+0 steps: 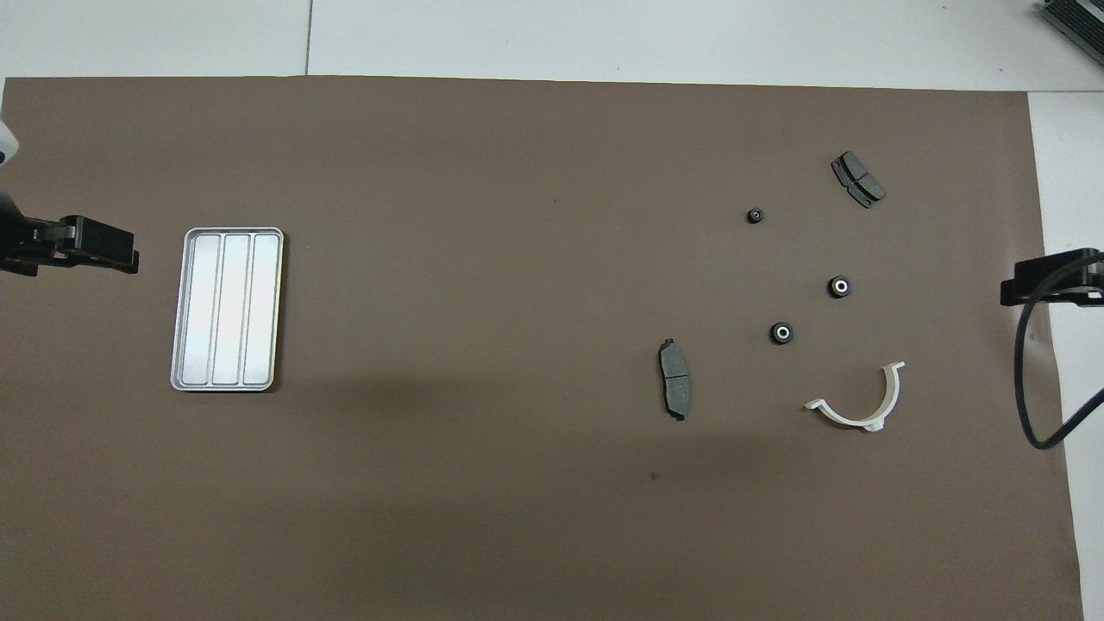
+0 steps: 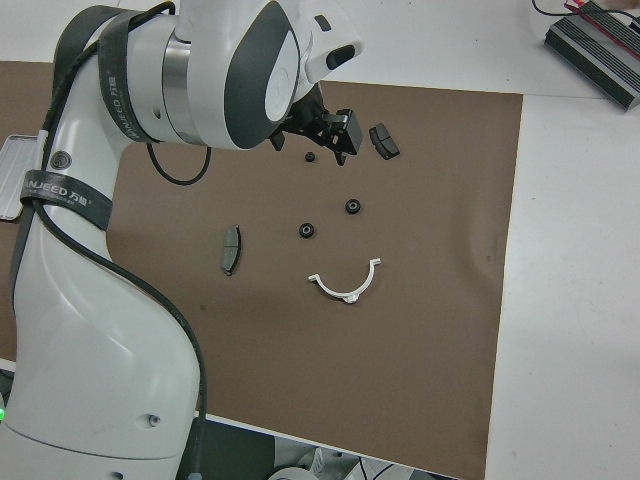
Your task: Place bearing gear from tray to pile
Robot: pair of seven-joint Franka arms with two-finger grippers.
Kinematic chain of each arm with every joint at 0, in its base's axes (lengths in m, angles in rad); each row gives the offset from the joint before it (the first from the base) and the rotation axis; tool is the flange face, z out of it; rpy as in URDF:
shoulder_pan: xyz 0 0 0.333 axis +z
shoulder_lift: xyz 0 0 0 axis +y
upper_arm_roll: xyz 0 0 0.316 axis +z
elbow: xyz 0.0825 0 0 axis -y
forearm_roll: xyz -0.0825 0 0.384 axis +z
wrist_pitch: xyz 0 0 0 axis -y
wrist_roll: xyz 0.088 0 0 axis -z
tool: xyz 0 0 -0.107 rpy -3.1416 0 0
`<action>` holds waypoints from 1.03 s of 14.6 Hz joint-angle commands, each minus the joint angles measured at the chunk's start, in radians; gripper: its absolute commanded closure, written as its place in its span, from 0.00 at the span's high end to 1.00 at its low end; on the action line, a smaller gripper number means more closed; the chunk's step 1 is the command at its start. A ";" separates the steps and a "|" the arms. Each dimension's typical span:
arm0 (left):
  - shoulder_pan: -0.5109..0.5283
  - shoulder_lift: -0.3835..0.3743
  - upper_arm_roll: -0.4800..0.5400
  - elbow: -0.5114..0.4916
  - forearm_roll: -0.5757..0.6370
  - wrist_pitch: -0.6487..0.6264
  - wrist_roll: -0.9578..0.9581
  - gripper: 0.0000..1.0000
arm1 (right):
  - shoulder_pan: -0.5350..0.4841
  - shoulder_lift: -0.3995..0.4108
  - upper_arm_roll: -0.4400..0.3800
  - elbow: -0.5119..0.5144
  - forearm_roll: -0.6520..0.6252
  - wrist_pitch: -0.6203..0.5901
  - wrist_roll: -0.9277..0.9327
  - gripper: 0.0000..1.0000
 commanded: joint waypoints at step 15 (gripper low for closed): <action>0.005 -0.032 -0.003 -0.040 0.016 0.024 0.009 1.00 | 0.037 -0.008 -0.032 -0.005 0.009 -0.038 -0.005 1.00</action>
